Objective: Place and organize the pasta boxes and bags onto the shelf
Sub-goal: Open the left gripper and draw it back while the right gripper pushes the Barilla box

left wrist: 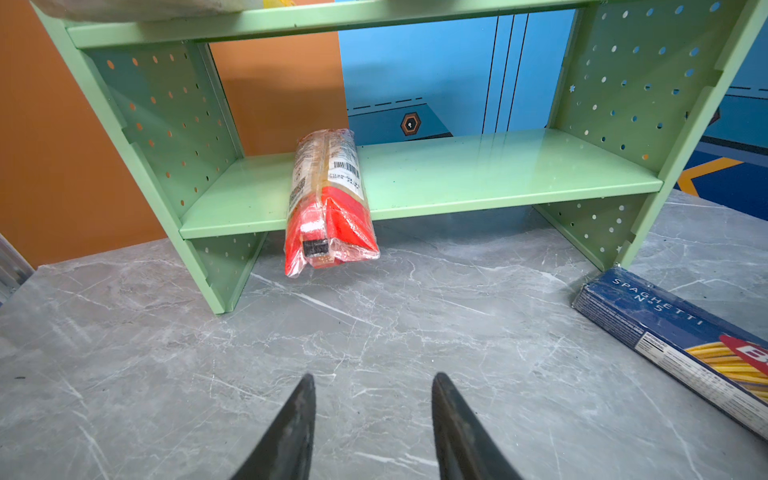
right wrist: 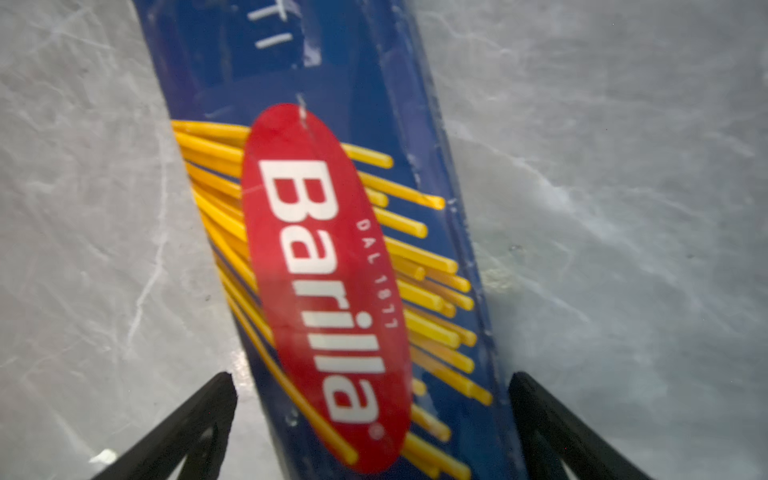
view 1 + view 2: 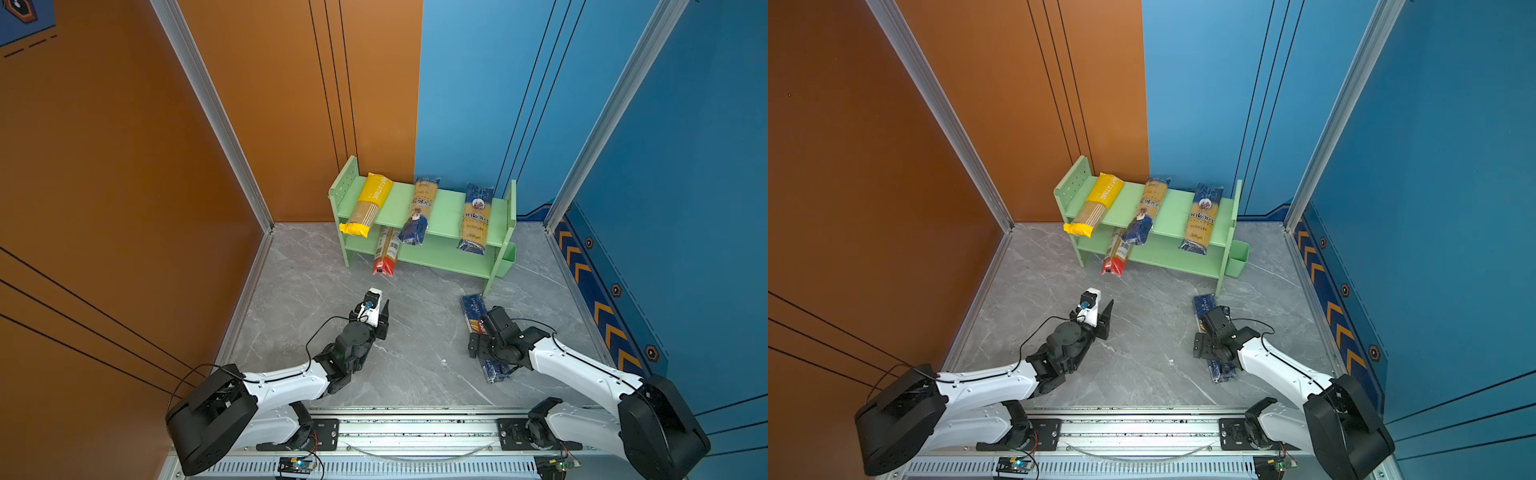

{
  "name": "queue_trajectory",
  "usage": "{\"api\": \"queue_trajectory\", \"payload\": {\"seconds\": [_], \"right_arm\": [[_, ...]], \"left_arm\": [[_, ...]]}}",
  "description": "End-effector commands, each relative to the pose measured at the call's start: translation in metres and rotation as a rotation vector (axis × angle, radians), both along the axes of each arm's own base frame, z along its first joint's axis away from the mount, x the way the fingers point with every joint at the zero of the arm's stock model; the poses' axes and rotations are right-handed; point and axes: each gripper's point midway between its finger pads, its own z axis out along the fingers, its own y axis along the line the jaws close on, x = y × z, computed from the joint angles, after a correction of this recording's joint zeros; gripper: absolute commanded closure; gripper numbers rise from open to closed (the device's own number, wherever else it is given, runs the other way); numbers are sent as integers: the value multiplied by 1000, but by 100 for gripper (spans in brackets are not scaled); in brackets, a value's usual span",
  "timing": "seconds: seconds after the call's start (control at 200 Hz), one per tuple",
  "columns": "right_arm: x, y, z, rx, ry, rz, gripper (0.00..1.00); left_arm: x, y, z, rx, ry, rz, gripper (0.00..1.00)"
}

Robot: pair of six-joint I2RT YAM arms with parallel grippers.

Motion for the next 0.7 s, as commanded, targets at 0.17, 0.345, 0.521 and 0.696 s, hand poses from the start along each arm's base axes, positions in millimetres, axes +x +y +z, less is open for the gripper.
{"api": "queue_trajectory", "payload": {"seconds": [0.17, 0.345, 0.521, 0.696], "right_arm": [[18, 46, 7, 213, -42, 18, 0], [33, 81, 11, 293, -72, 19, 0], [53, 127, 20, 321, -87, 82, 0], [62, 159, 17, 291, -61, 144, 0]], "left_arm": [[-6, 7, -6, -6, 13, 23, 53], [-9, 10, -7, -9, 15, 26, 53], [-13, 15, -10, -17, 22, 29, 53], [-16, 16, -13, -12, 34, 23, 53]]}}
